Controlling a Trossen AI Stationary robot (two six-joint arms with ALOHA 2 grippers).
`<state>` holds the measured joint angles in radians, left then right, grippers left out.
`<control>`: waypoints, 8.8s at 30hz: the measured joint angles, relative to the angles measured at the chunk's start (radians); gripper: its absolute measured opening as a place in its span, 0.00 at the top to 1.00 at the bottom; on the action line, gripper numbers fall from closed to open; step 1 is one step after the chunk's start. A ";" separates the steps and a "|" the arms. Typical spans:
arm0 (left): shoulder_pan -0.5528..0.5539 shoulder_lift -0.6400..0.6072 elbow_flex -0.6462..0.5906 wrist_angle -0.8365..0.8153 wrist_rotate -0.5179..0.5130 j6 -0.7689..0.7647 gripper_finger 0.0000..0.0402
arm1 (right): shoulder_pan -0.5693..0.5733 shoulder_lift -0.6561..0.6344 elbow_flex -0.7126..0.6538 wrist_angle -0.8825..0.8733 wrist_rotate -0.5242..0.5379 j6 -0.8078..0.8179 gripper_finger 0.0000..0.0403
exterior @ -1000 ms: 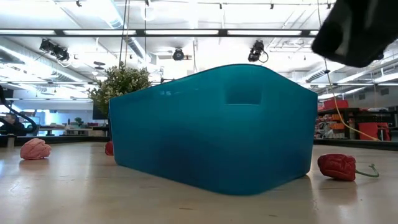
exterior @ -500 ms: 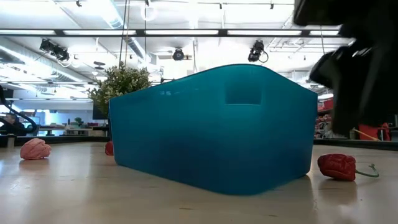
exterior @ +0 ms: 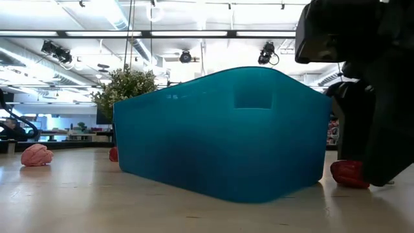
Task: Pick and placing Produce into tupperware
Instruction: Put the red cherry into the blue bin, then put the pink peach into the blue bin, then put the red cherry into the blue bin
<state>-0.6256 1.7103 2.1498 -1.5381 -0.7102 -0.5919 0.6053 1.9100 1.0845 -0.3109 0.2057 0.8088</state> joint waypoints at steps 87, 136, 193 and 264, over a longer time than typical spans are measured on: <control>0.000 0.000 0.000 0.000 0.000 0.001 0.96 | -0.039 -0.184 -0.001 0.265 0.204 -0.298 0.96; 0.144 0.001 -1.141 0.623 0.644 -0.025 0.53 | -0.193 -0.099 0.007 0.335 -0.039 -0.444 0.60; 0.036 -0.001 -0.937 1.006 0.170 -0.113 0.96 | -0.099 -0.485 0.007 0.060 0.137 -0.391 0.60; 0.256 -0.018 -1.165 0.786 0.390 0.132 0.69 | -0.097 -0.490 0.007 0.035 0.138 -0.349 0.60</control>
<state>-0.3696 1.6924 0.9846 -0.7522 -0.3206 -0.4596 0.5083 1.4200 1.0916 -0.2764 0.3439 0.4600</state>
